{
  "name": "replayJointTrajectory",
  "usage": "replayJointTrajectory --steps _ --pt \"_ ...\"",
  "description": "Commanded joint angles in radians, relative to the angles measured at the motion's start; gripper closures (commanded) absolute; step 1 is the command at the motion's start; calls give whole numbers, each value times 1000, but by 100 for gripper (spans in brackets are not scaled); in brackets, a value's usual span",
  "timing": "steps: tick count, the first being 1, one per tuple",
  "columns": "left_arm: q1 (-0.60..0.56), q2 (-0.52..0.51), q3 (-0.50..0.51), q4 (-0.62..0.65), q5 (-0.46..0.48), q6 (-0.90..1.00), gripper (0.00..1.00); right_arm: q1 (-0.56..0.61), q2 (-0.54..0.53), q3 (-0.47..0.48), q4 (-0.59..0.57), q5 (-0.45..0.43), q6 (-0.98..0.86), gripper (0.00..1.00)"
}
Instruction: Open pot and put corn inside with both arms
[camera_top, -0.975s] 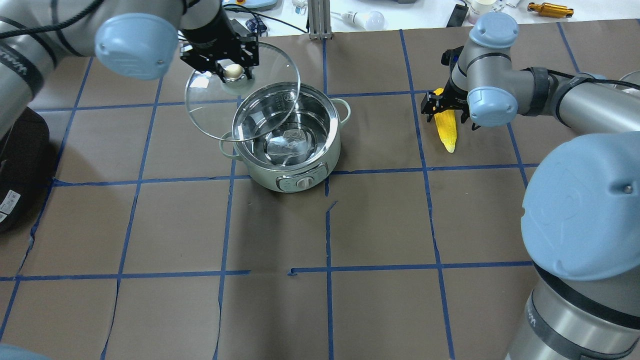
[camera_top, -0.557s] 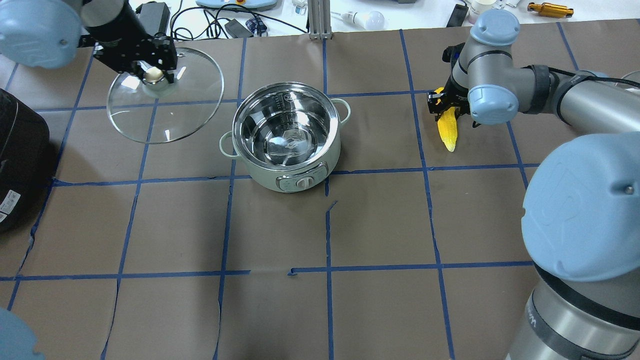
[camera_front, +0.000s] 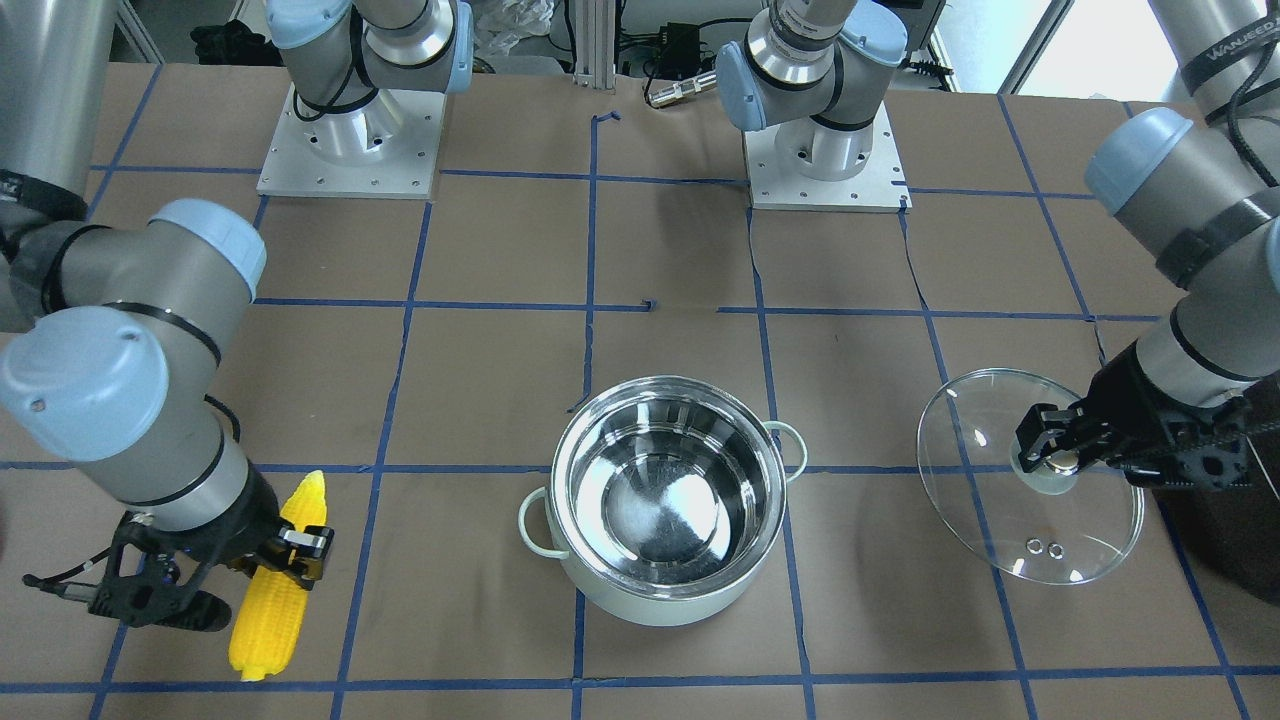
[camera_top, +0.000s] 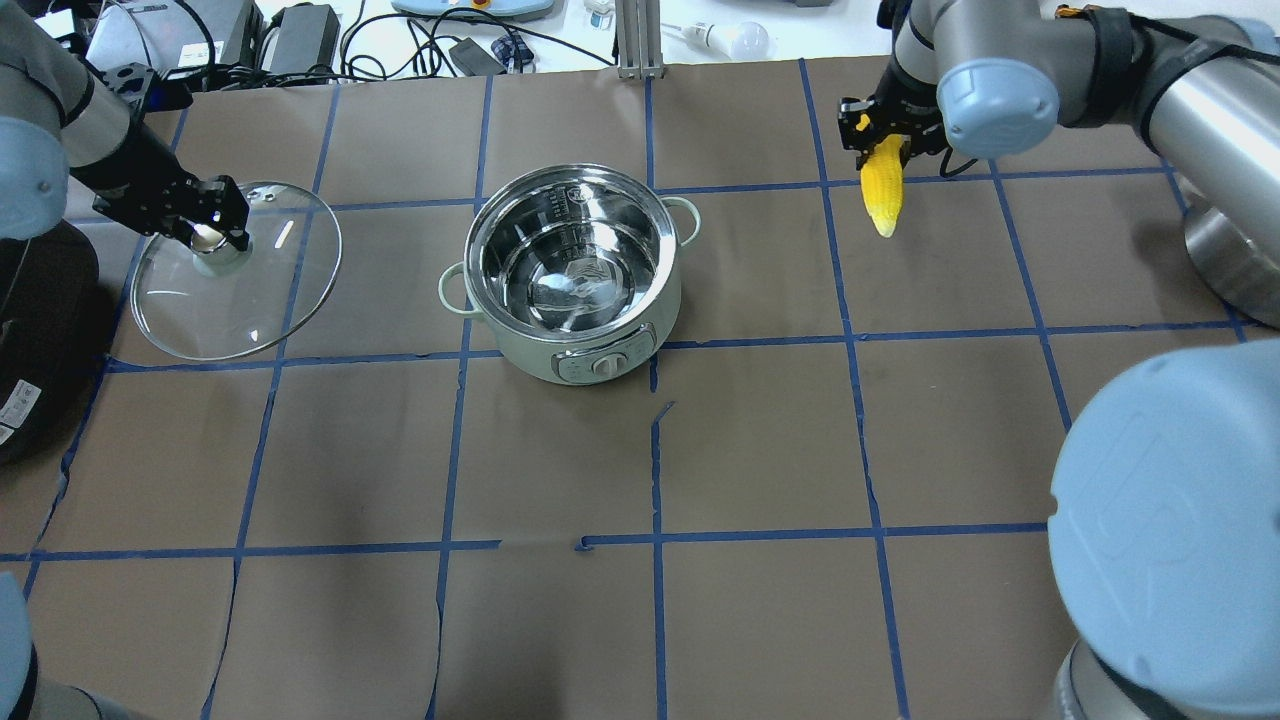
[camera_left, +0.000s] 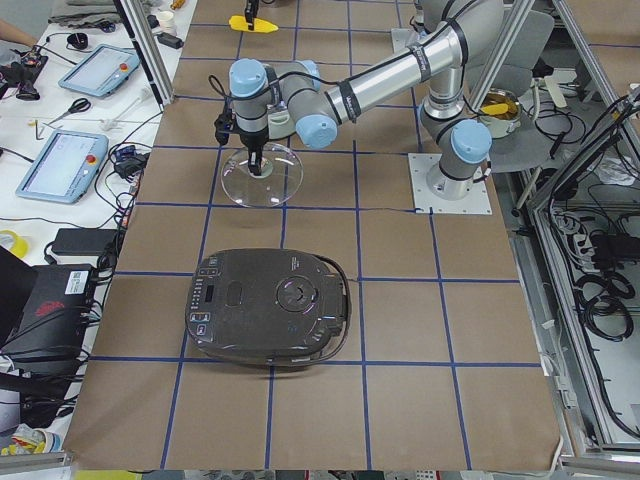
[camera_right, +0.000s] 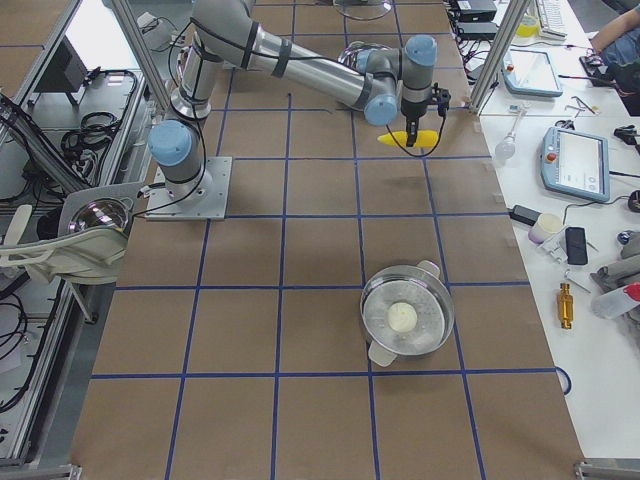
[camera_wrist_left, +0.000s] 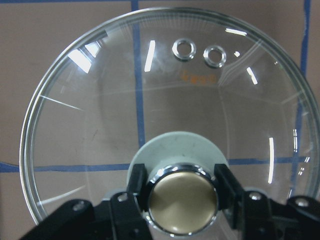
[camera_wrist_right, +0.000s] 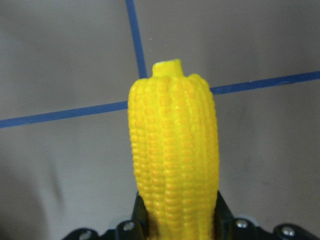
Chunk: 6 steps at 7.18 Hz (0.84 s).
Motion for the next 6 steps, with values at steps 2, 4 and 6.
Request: replayJointTrajectory --steps 2,4,6 --pt "52 -31 -141 169 -2 38 100 277 -15 -176 181 -19 350 100" --pt "55 -67 -151 211 -4 33 100 412 49 -208 170 -22 463 100" --pt "55 -82 -149 214 1 33 100 484 115 -237 146 -48 534 100"
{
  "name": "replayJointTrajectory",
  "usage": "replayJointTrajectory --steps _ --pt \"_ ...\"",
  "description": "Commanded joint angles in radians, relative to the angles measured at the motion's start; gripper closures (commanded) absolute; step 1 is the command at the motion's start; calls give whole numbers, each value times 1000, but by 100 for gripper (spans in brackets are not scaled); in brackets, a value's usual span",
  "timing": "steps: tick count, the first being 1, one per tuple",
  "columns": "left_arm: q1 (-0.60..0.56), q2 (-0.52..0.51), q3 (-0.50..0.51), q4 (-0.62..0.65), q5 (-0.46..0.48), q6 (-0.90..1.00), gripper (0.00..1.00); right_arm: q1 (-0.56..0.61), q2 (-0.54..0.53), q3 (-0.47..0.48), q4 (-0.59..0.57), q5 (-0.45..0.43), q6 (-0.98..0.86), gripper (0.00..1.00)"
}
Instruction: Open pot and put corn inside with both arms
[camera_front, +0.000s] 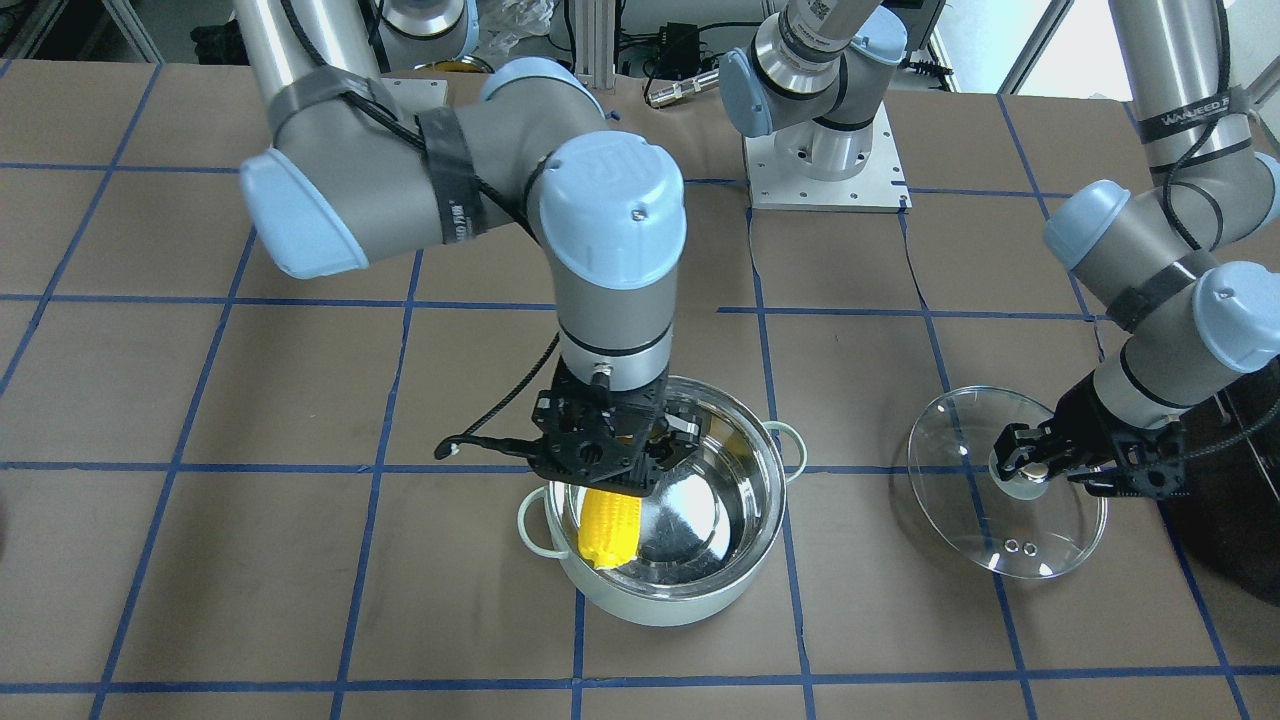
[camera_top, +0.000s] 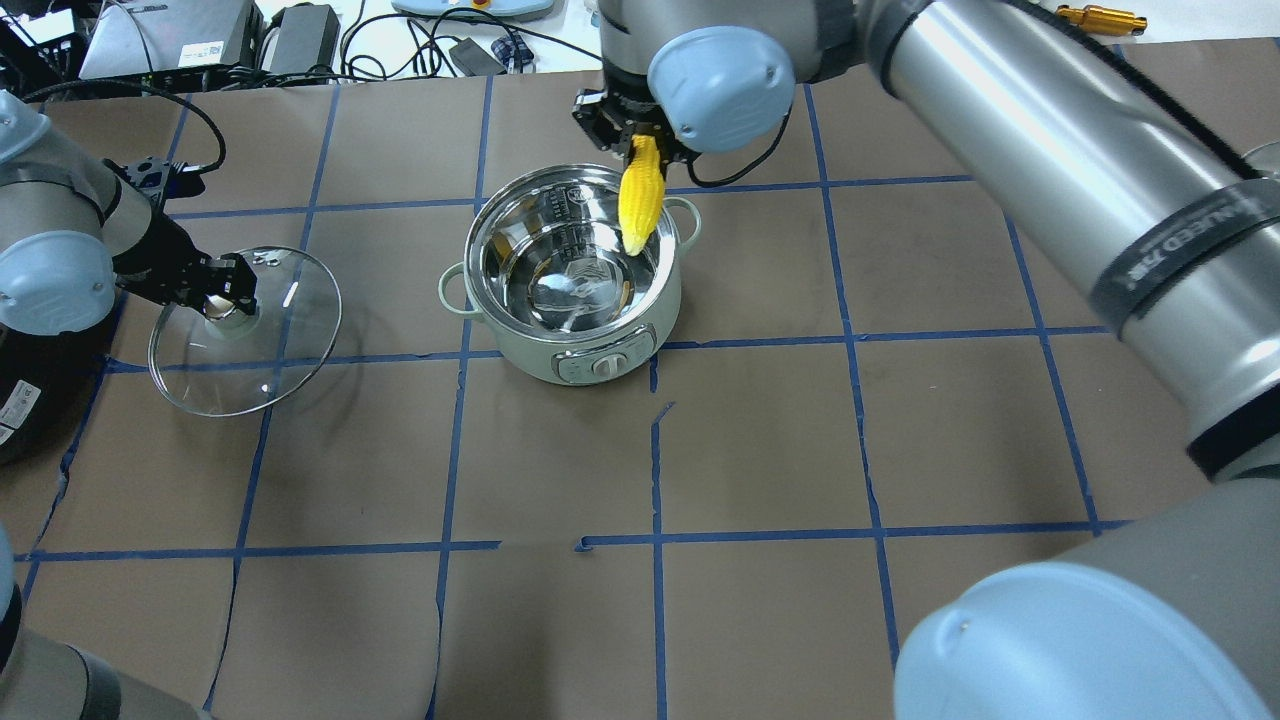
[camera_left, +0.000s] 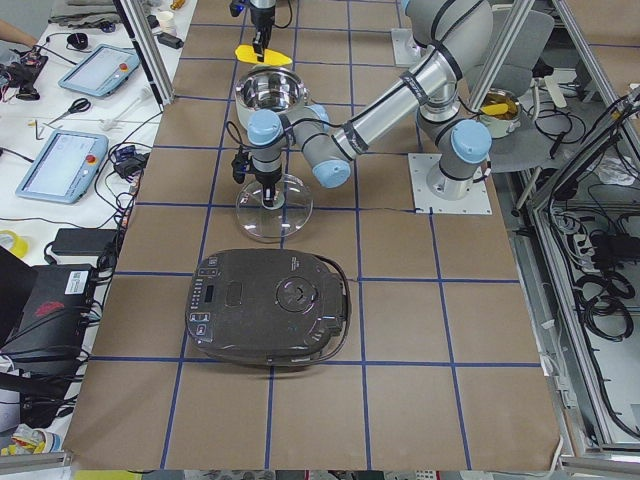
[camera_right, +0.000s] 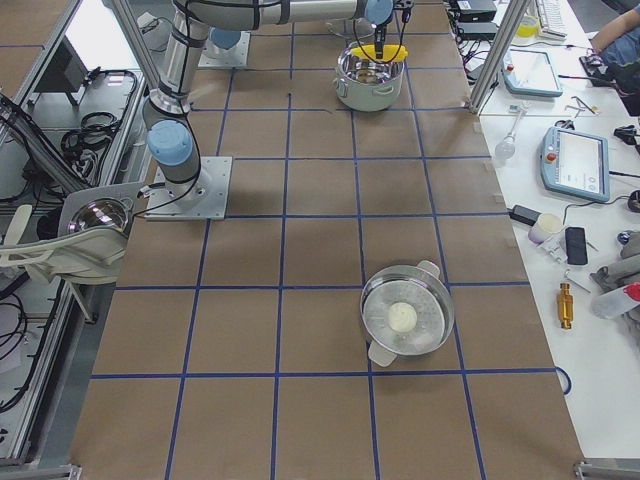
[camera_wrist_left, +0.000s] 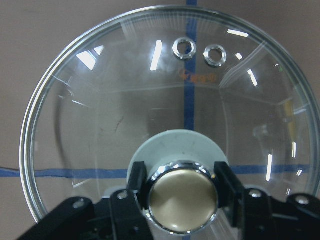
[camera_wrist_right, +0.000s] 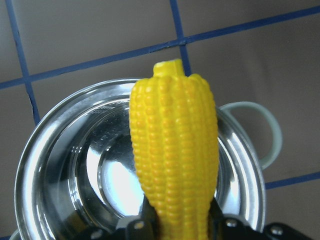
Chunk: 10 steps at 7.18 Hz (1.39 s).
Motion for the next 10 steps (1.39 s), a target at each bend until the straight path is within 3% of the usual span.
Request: replayJointTrajectory --steps 1,2,4,6,7,8,9,10 --pt "0 -15 0 4 4 -1 100 50 38 -9 -10 -8 42 100" --pt "2 -16 -1 3 4 -1 100 50 45 -3 -10 -8 35 100" --pt "0 -21 -2 3 4 -1 100 50 55 68 -114 -8 36 86" --pt "2 -29 -2 3 9 -4 100 49 67 73 -131 -10 38 83" --pt "2 -33 -2 3 10 -5 99 49 67 77 -136 -10 38 26" --pt "2 -36 -2 3 10 -6 94 47 64 79 -137 -7 28 0" --pt "2 -38 -3 3 10 -6 77 44 55 80 -136 -7 10 0" --pt "0 -39 -3 3 4 -8 29 31 36 79 -133 1 8 0"
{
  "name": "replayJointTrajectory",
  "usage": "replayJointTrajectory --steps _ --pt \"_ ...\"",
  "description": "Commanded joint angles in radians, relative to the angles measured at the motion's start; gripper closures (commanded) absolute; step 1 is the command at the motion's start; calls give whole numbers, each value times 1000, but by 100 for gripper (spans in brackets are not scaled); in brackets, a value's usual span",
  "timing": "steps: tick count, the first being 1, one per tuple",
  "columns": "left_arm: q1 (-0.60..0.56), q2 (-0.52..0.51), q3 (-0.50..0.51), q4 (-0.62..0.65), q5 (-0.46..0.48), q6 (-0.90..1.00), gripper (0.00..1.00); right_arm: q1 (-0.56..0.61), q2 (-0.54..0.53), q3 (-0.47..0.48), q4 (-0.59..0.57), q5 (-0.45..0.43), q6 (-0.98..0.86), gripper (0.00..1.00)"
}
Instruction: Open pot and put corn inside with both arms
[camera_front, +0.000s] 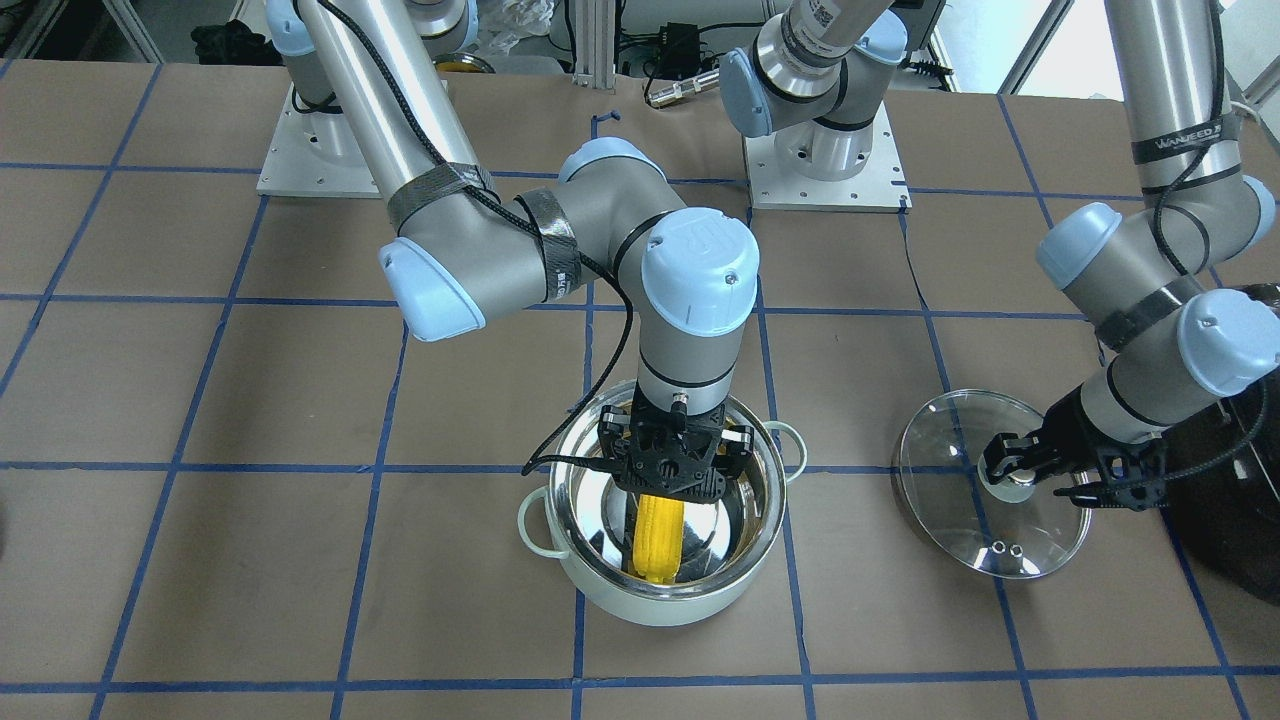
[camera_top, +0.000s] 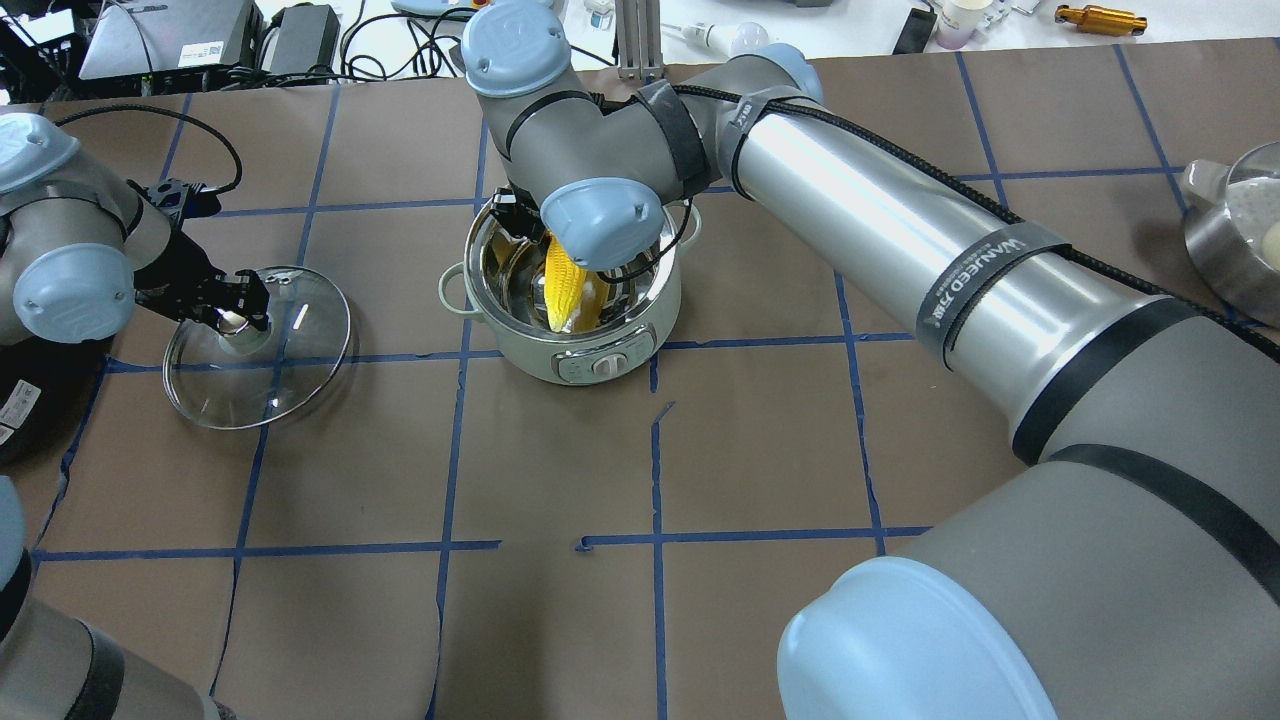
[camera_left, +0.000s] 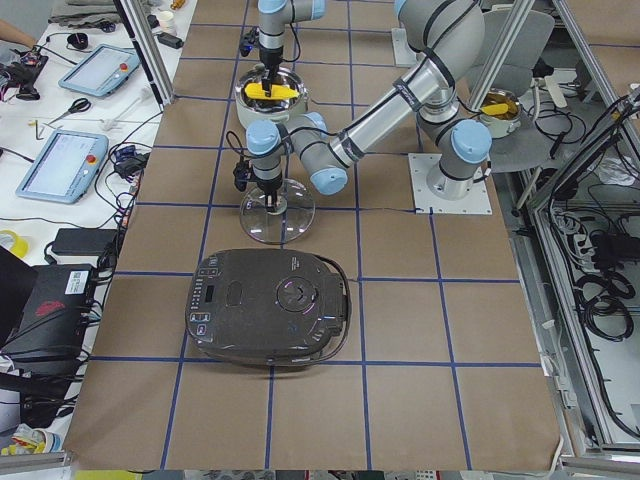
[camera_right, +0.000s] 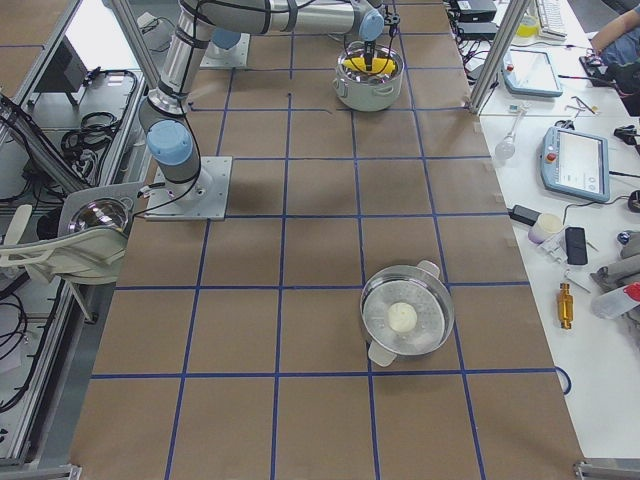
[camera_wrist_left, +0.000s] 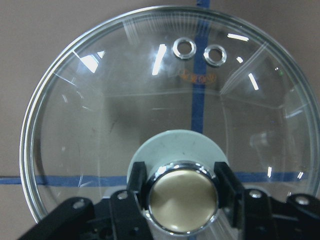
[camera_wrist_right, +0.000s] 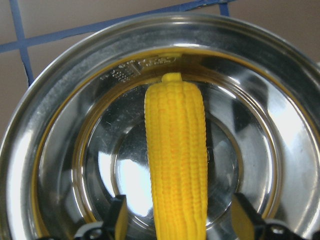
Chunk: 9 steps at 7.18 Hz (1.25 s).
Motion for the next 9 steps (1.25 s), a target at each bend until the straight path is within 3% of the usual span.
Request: replayJointTrajectory --steps 1,3,5,6,7,9 --pt "-1 1 10 -9 -9 -1 12 -33 -59 7 18 8 -34 0" --pt "-61 56 27 -34 1 -140 2 -164 -212 23 207 6 -149 0" --pt "-150 154 135 -241 8 -214 2 -327 -344 101 301 5 -311 0" --pt "-208 204 223 -405 8 -313 2 -407 -425 172 312 -3 -449 0" --pt "-298 234 278 -438 8 -430 1 -488 -479 237 311 -3 -552 0" --pt "-432 303 306 -466 9 -470 0 -526 -513 274 318 -1 -576 0"
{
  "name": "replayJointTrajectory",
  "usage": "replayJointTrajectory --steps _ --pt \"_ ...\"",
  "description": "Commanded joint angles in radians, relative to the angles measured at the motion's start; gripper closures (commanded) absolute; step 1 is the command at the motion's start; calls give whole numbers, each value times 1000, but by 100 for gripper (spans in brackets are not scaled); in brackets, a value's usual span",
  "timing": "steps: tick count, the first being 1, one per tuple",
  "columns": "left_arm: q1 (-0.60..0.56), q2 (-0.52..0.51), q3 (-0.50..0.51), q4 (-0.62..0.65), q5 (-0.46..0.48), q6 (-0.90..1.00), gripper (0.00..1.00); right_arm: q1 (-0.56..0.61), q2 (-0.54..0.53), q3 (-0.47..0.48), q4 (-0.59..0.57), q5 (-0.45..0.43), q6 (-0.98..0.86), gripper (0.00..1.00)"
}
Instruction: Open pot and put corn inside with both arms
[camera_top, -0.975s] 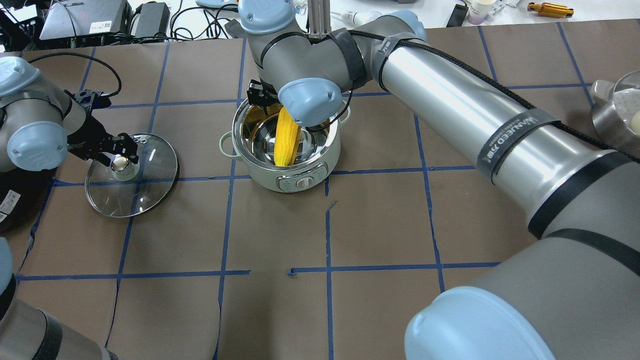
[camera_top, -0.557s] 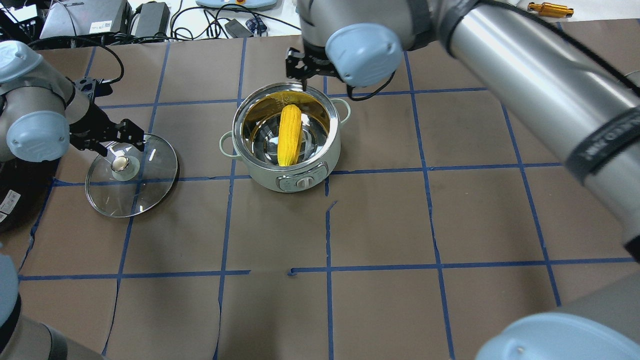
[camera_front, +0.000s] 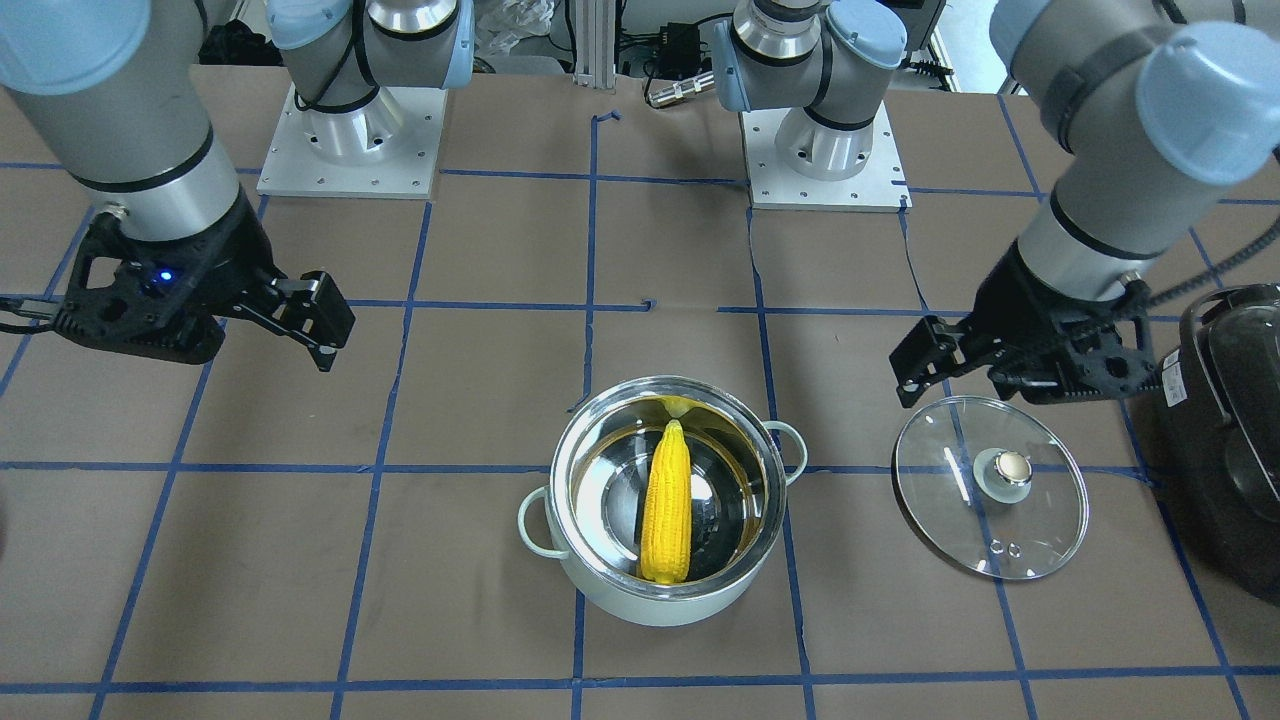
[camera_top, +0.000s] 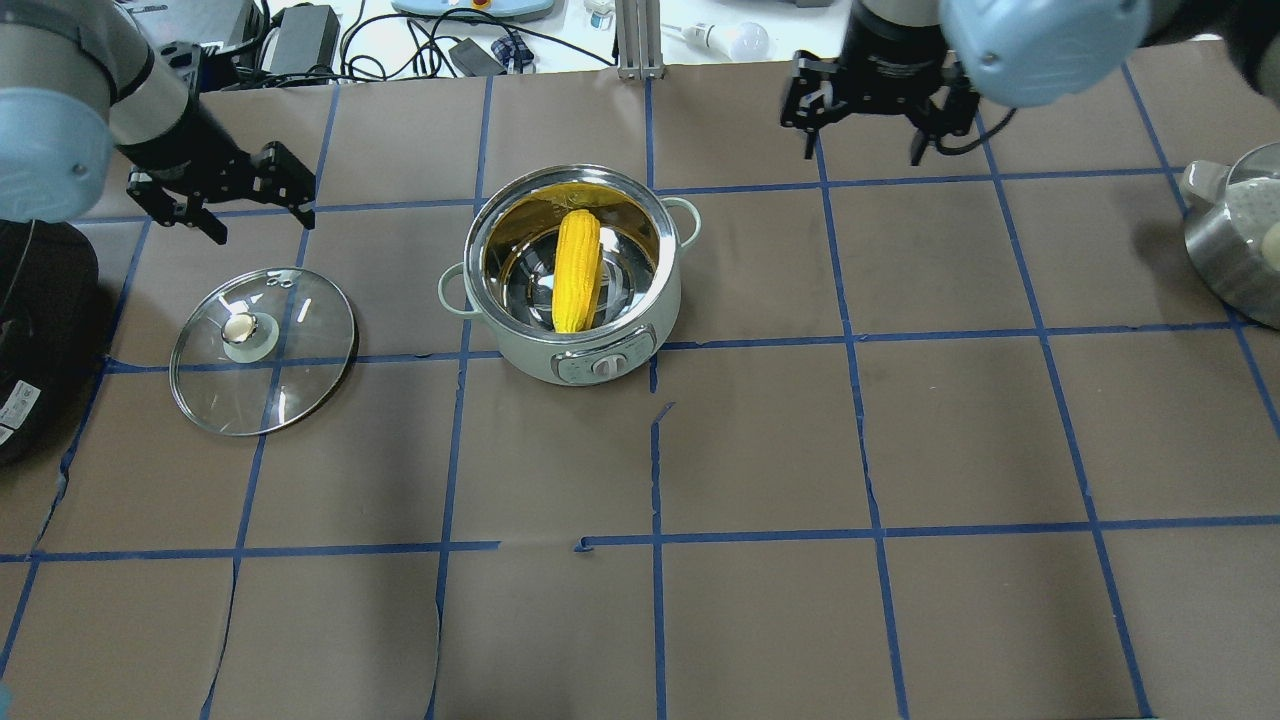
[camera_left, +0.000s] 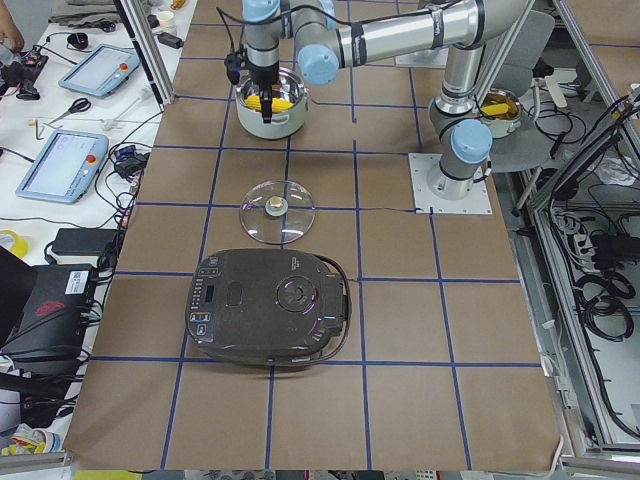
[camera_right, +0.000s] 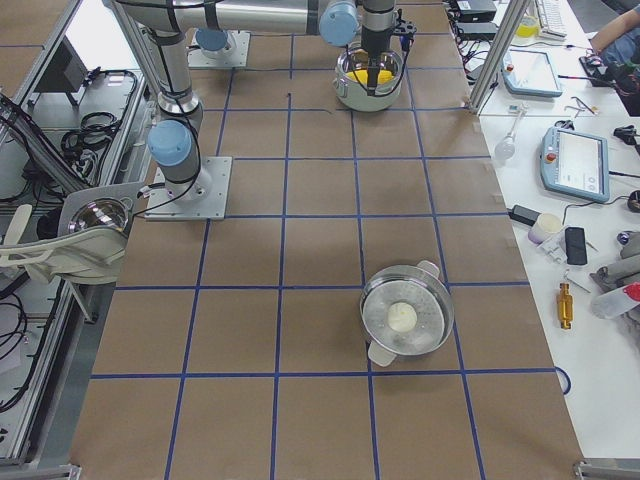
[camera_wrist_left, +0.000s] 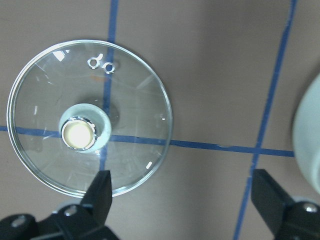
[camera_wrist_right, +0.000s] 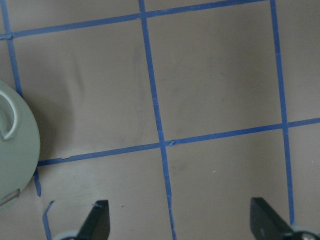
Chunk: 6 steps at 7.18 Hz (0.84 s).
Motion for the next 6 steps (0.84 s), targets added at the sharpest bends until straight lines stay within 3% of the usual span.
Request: replayJointTrajectory --steps 1,2,6 --pt "-119 73 14 -77 2 -51 0 -25 -75 26 34 -7 -27 0" --pt "-128 90 6 -90 1 -42 0 -20 -89 26 116 -11 -15 0" --pt "-127 155 -23 -125 21 -36 0 -20 -97 23 152 2 -30 0"
